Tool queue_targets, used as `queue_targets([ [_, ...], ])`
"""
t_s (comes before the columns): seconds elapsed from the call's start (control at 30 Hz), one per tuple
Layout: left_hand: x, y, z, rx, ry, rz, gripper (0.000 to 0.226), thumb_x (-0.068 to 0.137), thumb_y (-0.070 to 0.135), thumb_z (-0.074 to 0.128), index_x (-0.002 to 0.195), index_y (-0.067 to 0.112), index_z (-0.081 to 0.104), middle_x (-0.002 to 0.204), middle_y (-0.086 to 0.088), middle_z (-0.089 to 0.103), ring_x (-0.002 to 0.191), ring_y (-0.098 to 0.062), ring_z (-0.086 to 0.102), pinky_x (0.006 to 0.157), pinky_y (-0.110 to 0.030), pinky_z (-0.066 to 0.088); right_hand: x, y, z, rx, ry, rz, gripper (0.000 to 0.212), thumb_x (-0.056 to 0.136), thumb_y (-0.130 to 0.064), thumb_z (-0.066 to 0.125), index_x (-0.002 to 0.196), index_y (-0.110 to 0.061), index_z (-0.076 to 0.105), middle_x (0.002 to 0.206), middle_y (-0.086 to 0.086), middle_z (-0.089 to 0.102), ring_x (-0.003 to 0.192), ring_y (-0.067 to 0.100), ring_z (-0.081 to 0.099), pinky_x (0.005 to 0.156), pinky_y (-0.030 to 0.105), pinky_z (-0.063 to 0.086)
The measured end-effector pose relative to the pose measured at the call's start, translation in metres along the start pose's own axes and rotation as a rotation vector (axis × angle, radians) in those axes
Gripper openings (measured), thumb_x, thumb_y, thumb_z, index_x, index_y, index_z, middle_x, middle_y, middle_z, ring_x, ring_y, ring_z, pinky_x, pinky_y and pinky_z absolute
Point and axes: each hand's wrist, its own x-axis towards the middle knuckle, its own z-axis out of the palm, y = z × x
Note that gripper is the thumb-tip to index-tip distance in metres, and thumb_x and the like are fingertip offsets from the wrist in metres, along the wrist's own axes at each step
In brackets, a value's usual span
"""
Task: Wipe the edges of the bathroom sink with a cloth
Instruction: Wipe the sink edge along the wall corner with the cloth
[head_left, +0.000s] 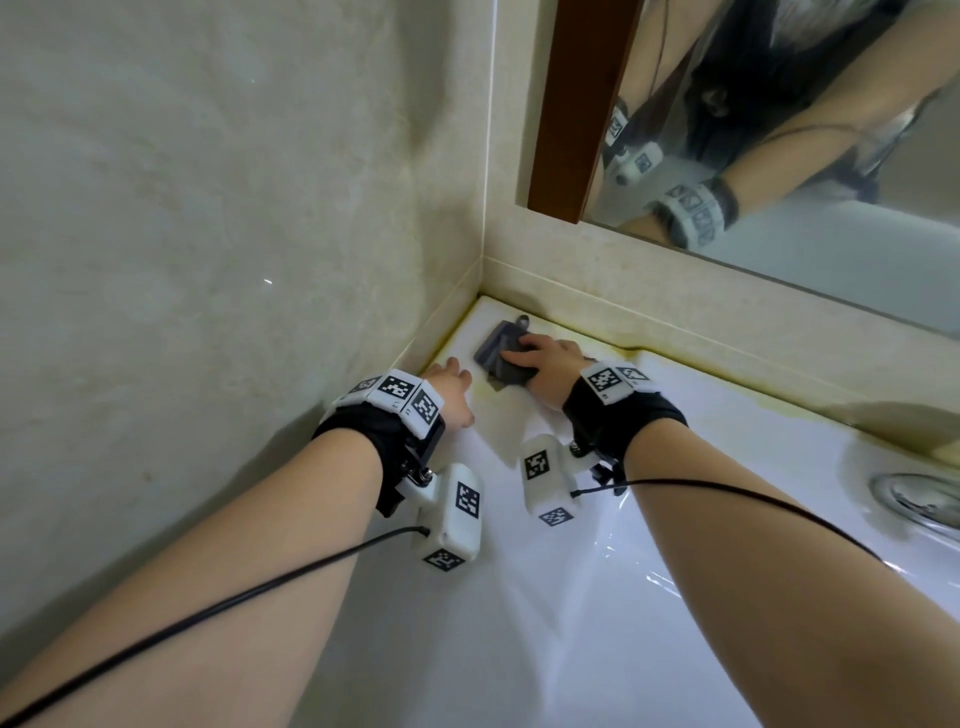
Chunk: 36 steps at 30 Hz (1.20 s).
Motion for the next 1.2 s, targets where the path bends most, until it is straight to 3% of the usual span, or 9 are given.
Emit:
queue_targets([
  [0.13, -0.003, 0.001, 0.000, -0.023, 0.008, -0.001, 0.059, 0.097, 0.019, 0.043, 0.147, 0.000, 0.018, 0.157, -0.013, 0.003, 0.145, -0.025, 0.012, 0.115, -0.033, 0.024, -0.009, 0.007, -0.007, 0.112, -0.033, 0.048, 0.047, 0.093, -0.014, 0.042, 0.137, -0.030, 0.041, 0.153, 0.000, 0.022, 0.141, 0.026, 0.018, 0.114, 0.034, 0.013],
  [0.37, -0.006, 0.004, 0.002, -0.061, 0.037, -0.029, 0.059, 0.097, 0.019, 0.042, 0.147, 0.000, 0.018, 0.157, -0.013, 0.005, 0.145, -0.024, 0.011, 0.116, -0.032, 0.020, -0.022, 0.030, -0.013, -0.037, 0.051, 0.147, 0.046, 0.094, -0.025, 0.042, 0.139, -0.032, 0.037, 0.152, 0.003, 0.024, 0.138, 0.031, 0.020, 0.114, 0.029, 0.010],
  [0.5, -0.010, 0.005, 0.001, -0.059, 0.041, -0.044, 0.058, 0.097, 0.022, 0.043, 0.147, 0.002, 0.022, 0.157, -0.013, 0.008, 0.144, -0.028, 0.017, 0.115, -0.036, 0.025, -0.019, 0.001, 0.000, -0.031, 0.023, 0.057, 0.045, 0.094, -0.032, 0.043, 0.138, -0.035, 0.037, 0.152, 0.001, 0.021, 0.139, 0.028, 0.020, 0.116, 0.034, 0.013],
  [0.63, -0.017, 0.007, -0.001, -0.042, 0.048, -0.095, 0.054, 0.097, 0.021, 0.046, 0.143, -0.001, 0.027, 0.150, -0.016, 0.023, 0.133, -0.032, 0.037, 0.107, -0.035, 0.035, -0.010, -0.024, 0.007, -0.023, -0.066, 0.008, 0.050, 0.092, -0.031, 0.046, 0.140, -0.036, 0.032, 0.153, 0.001, 0.019, 0.139, 0.030, 0.019, 0.116, 0.031, 0.013],
  [0.73, -0.023, 0.003, 0.001, -0.056, 0.030, -0.139, 0.056, 0.098, 0.023, 0.043, 0.145, 0.000, 0.024, 0.154, -0.015, 0.017, 0.136, -0.031, 0.034, 0.109, -0.034, 0.033, -0.012, -0.014, 0.002, -0.013, -0.040, -0.041, 0.049, 0.092, -0.025, 0.049, 0.139, -0.031, 0.037, 0.153, 0.001, 0.021, 0.139, 0.030, 0.020, 0.115, 0.027, 0.009],
  [0.83, -0.028, -0.002, 0.005, -0.071, 0.004, -0.162, 0.057, 0.098, 0.020, 0.041, 0.146, -0.001, 0.022, 0.157, -0.014, 0.012, 0.140, -0.028, 0.029, 0.113, -0.033, 0.029, -0.015, 0.003, -0.003, 0.000, 0.047, 0.026, 0.046, 0.092, -0.021, 0.048, 0.136, -0.030, 0.042, 0.152, 0.003, 0.024, 0.138, 0.031, 0.022, 0.114, 0.026, 0.007],
  [0.97, -0.033, -0.008, 0.009, -0.090, -0.008, -0.172, 0.054, 0.097, 0.019, 0.041, 0.143, -0.005, 0.024, 0.152, -0.016, 0.023, 0.134, -0.029, 0.038, 0.107, -0.033, 0.034, -0.013, 0.001, -0.005, -0.031, 0.023, 0.102, 0.045, 0.093, -0.024, 0.042, 0.136, -0.035, 0.040, 0.152, 0.004, 0.022, 0.135, 0.034, 0.020, 0.115, 0.030, 0.008],
  [1.1, -0.038, -0.012, 0.011, -0.097, -0.008, -0.148, 0.053, 0.099, 0.020, 0.039, 0.145, -0.002, 0.025, 0.154, -0.016, 0.018, 0.137, -0.029, 0.034, 0.111, -0.034, 0.031, -0.013, -0.032, 0.011, -0.001, -0.020, 0.025, 0.045, 0.094, -0.033, 0.041, 0.139, -0.035, 0.036, 0.152, 0.007, 0.020, 0.137, 0.035, 0.019, 0.116, 0.032, 0.008],
  [1.2, -0.041, -0.012, 0.013, -0.089, 0.014, -0.116, 0.050, 0.099, 0.021, 0.040, 0.143, -0.001, 0.030, 0.153, -0.017, 0.019, 0.135, -0.030, 0.035, 0.107, -0.034, 0.031, -0.010, -0.053, 0.016, -0.050, -0.056, -0.079, 0.045, 0.094, -0.027, 0.043, 0.138, -0.035, 0.037, 0.154, 0.002, 0.018, 0.138, 0.033, 0.015, 0.116, 0.034, 0.008],
])
